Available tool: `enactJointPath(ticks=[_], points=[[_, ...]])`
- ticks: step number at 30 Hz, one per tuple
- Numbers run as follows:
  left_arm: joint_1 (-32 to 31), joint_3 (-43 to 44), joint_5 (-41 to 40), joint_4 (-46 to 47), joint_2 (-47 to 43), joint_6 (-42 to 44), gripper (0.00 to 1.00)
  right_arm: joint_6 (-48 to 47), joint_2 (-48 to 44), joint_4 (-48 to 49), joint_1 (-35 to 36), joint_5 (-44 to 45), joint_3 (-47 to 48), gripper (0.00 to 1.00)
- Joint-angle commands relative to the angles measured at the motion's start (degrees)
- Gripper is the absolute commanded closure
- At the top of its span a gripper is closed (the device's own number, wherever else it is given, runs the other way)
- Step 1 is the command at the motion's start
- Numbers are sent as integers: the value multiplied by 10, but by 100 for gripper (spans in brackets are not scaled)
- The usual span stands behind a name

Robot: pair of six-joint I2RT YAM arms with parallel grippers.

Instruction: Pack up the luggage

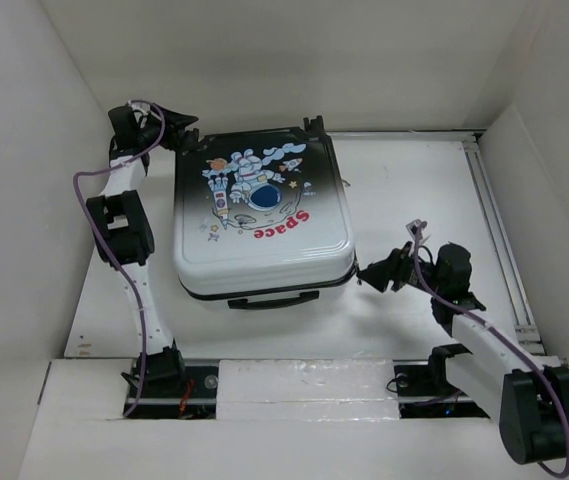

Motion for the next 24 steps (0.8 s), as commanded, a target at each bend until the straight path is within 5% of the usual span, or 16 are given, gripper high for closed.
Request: enactJointPath(ticks=[1,8,14,24], points=[[11,-29,1,60,-78,10,100,-12,-11,43,11,4,16,30],[6,-35,1,32,-102,22,100,-17,6,38,36,4,28,30],[6,-8,-18,-10,-109,53,100,-23,6,10,36,43,28,46],[6,8,-36,-42,-79,71,100,-23,70,37,36,43,52,48]])
